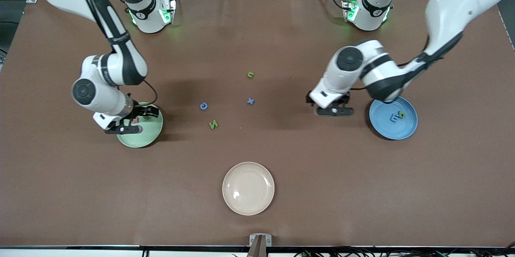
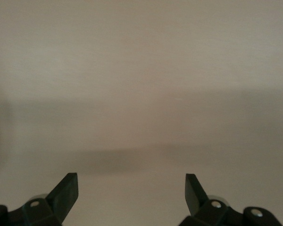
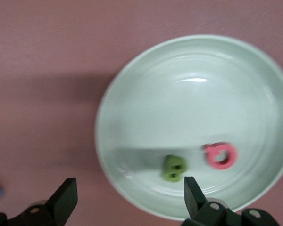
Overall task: Sort upper and lower case letters into plates
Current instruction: 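Grasp the blue c with the right gripper while the left reaches x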
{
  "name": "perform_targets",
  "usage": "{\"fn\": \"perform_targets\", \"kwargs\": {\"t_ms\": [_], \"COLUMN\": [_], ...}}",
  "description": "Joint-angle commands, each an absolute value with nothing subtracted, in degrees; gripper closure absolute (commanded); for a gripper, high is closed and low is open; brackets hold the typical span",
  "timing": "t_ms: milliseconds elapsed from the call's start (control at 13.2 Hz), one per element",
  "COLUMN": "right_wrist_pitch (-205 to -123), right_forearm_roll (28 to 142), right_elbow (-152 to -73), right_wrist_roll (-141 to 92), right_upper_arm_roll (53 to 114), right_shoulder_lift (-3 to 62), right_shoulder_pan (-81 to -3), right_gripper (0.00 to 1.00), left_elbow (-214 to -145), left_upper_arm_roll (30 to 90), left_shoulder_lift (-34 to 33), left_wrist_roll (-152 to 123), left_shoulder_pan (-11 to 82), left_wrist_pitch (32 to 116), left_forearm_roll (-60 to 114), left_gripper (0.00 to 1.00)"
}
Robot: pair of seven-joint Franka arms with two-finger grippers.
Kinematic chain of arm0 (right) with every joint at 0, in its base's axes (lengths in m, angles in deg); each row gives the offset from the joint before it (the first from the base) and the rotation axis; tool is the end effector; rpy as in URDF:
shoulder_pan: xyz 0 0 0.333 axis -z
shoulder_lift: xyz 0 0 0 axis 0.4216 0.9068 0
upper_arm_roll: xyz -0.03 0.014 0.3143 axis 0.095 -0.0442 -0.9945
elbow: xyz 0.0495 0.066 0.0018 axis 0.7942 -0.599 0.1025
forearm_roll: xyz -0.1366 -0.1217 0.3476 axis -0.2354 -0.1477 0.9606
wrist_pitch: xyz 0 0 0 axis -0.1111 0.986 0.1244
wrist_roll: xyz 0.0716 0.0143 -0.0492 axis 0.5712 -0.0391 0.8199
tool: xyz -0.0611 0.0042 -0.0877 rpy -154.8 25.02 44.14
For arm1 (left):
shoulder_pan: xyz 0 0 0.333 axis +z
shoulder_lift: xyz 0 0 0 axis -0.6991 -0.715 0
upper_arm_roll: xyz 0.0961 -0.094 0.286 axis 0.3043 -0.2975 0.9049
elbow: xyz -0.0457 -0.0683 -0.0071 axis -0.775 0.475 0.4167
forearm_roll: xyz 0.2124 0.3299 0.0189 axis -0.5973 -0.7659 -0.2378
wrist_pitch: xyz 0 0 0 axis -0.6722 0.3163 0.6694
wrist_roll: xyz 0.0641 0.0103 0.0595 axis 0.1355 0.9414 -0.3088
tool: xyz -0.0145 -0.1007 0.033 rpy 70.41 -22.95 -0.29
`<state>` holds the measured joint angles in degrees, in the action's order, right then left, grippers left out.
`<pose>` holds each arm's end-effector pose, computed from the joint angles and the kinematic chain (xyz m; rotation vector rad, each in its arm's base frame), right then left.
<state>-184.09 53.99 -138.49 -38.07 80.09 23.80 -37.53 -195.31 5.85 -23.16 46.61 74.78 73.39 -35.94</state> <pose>0.5392 0.1010 0.2374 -3.1007 0.0554 0.2046 0.4822 -0.3271 0.2695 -3.1052 0.0154 0.0347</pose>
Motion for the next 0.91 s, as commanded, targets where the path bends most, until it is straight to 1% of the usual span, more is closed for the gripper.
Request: {"fn": "perform_targets", "kwargs": {"t_ms": [0, 152, 228, 379, 531, 835], "right_wrist_pitch": [-186.0, -193.0, -195.5, -198.6, -200.4, -203.2], "right_forearm_roll": [56.2, 56.4, 56.4, 56.3, 56.3, 56.3], "right_elbow": [-140.3, -142.9, -143.4, -143.6, -143.7, -143.9], "right_wrist_roll": [-50.3, -58.0, -61.8, -67.6, -69.1, -69.3], "right_upper_arm_roll": [80.5, 80.5, 80.6, 80.7, 80.7, 80.8], "right_shoulder_lift": [22.8, 23.2, 23.8, 25.6, 26.8, 29.2], "right_shoulder_pan": [-44.7, -49.5, -51.9, -55.6, -57.2, -58.1], "right_gripper": [0.0, 0.0, 0.0, 0.0, 0.01, 0.05], "left_elbow": [-188.0, -182.4, -180.3, -178.4, -178.1, -172.5], "left_upper_arm_roll": [12.8, 19.8, 22.4, 25.9, 29.2, 36.4], "left_shoulder_lift": [-22.9, -23.1, -23.7, -24.3, -24.3, -26.0], "left_wrist_roll": [51.9, 57.7, 59.7, 63.4, 64.6, 64.5], "left_shoulder_pan": [62.3, 51.0, 46.7, 41.7, 38.1, 29.2], "left_wrist_pitch": [72.4, 73.4, 74.6, 79.6, 83.5, 84.8], "left_forearm_roll": [-32.5, -30.4, -30.2, -30.2, -29.2, -23.2], "left_gripper": [0.0, 0.0, 0.0, 0.0, 0.0, 0.0]}}
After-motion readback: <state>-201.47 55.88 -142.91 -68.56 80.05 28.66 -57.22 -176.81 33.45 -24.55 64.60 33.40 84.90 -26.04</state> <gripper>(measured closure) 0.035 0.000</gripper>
